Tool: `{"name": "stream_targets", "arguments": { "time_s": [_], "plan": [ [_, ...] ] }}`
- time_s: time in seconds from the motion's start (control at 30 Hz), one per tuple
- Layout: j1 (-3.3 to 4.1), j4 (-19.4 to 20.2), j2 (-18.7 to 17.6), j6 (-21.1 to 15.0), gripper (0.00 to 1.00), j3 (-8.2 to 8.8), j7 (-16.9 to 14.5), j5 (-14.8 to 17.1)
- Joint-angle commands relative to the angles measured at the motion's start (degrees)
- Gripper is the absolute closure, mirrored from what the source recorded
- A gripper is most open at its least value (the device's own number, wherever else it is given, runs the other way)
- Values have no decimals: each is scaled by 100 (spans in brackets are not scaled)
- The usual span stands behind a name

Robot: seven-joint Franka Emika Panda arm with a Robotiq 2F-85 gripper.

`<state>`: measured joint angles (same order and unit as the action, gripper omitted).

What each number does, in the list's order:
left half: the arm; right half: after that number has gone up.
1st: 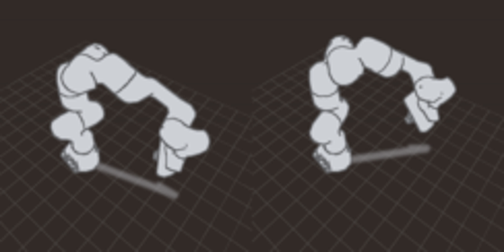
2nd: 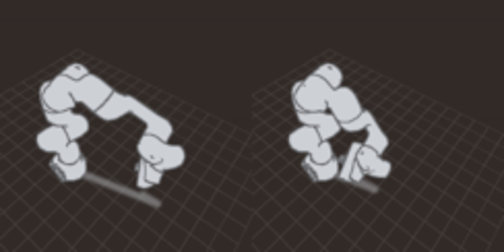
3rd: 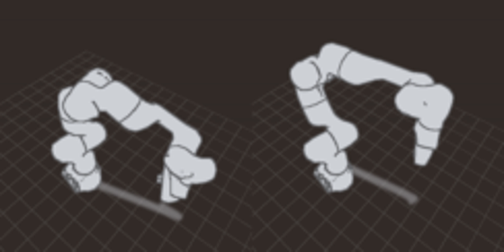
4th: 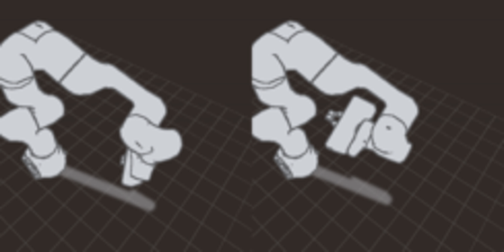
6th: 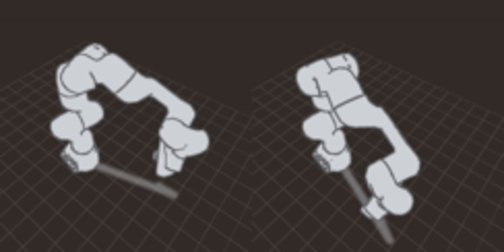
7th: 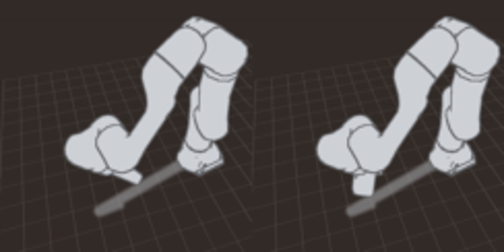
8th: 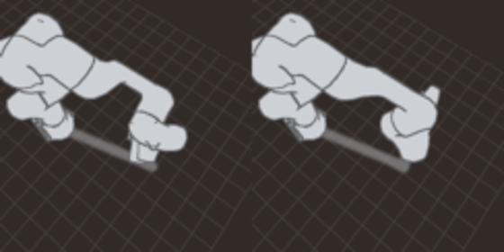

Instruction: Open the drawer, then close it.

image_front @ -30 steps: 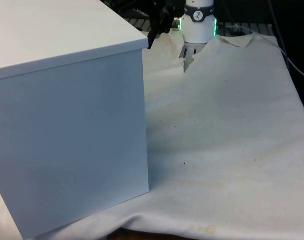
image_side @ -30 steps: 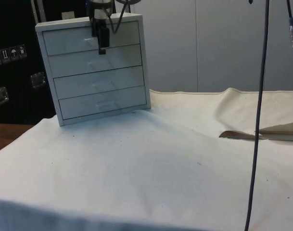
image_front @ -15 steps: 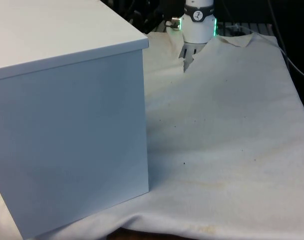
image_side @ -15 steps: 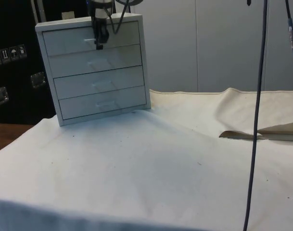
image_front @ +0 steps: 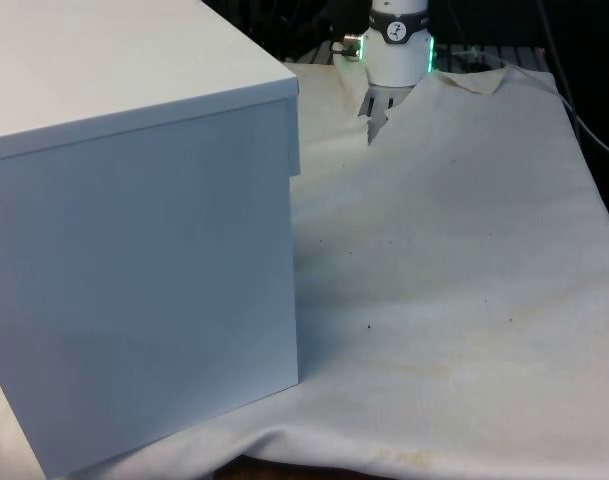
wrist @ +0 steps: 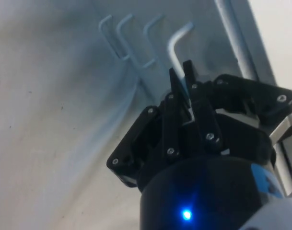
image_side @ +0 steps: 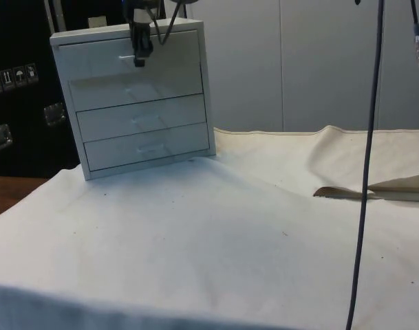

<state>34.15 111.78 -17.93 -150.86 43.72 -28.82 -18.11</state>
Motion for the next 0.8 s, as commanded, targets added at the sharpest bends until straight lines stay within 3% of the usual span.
{"name": "stream_targets", "arguments": {
  "time_s": [0.0,0.1,0.13,0.17,0.43,0.47,0.5,0.73,0.77],
  "plan": [
    [126,40,97,69,100,52,132,-138],
    [172,74,212,160,100,34,212,-223],
    [80,63,183,160,100,-34,138,-143],
    [195,103,298,212,100,11,286,-298],
    [258,378,670,344,100,-172,722,-699],
    [195,384,665,378,100,-218,619,-590],
    [264,424,705,338,100,-189,791,-751],
    [281,682,882,269,100,-332,1261,-1112],
    [235,670,854,315,100,-367,1163,-1008]
  ]
}}
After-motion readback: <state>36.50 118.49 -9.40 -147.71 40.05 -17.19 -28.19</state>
